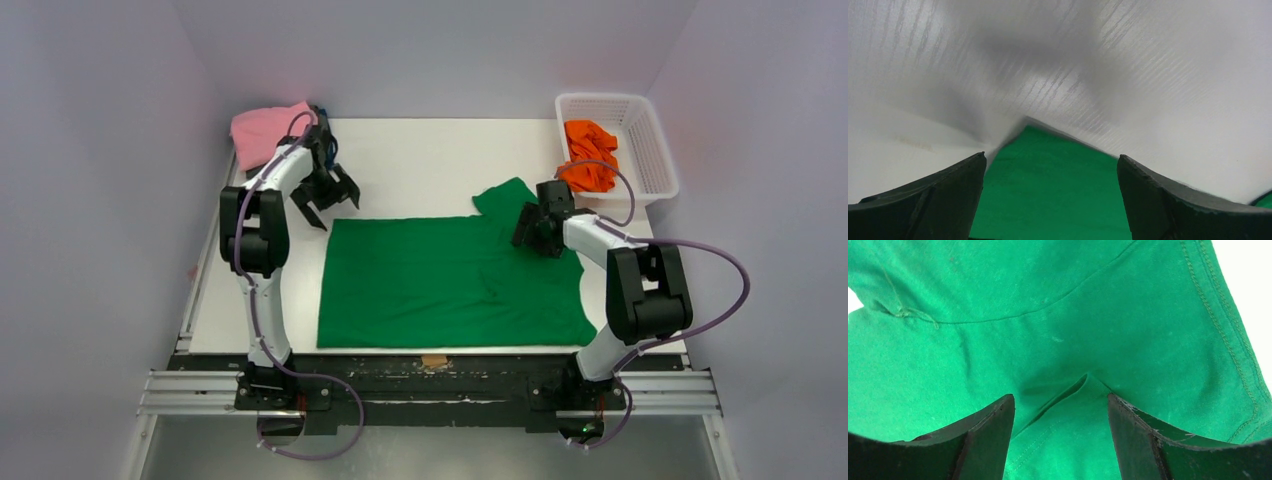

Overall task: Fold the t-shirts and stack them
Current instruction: Grab the side of the flattened tshirt furthest away from the robot with both arms

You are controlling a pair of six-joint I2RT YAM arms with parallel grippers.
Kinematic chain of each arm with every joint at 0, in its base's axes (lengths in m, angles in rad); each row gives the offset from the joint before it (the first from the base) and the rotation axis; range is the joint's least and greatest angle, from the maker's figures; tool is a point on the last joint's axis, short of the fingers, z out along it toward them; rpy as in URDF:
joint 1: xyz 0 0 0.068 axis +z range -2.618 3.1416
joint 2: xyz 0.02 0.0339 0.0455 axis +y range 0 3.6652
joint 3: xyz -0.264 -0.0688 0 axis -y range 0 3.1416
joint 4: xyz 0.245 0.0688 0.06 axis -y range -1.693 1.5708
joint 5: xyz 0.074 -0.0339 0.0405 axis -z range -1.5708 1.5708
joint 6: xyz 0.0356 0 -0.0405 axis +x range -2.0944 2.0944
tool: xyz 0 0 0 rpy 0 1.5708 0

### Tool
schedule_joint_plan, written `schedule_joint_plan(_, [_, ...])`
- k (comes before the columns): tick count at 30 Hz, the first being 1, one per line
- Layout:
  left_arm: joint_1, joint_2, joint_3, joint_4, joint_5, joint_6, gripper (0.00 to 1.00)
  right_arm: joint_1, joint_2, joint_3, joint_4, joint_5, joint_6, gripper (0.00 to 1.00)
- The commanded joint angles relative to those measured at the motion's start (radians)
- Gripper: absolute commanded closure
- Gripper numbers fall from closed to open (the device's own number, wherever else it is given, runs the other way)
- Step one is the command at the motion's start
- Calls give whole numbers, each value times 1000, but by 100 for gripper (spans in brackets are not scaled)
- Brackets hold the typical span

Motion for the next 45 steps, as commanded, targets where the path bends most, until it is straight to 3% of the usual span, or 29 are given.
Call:
schedule_joint_plan(1, [-14,-31,-12,-21,1,-52,0,-78,16,-8,-18,18,17,33])
schedule_joint_plan(7, [-53,-19,-3,-2,-19,-114,1,-94,-2,-4,8,-48,-4,33])
schedule_joint_plan(12, [-67,9,16,70,-29,-169,5,-95,-24,2,13,-27,-29,33])
schedule_joint_plan(20, [-83,52,15,29,-121,-250,11,-101,-53,7,-8,17,-39,33])
schedule_joint_plan(26, [-98,100,85,-71,-153,-272,28,-101,-72,7,-8,6,-39,33])
schedule_joint_plan(30, [-102,129,124,-108,-165,-278,48,-102,-95,-4,-3,12,-40,33])
schedule_joint_plan(38, [-102,132,126,-107,-162,-276,64,-102,-117,-14,8,4,-44,33])
schedule_joint_plan(43, [-100,138,140,-135,-146,-264,99,-102,-137,-8,18,-1,-57,33])
schedule_joint_plan(45, [-100,136,139,-144,-139,-255,100,-101,-141,14,16,4,-69,33])
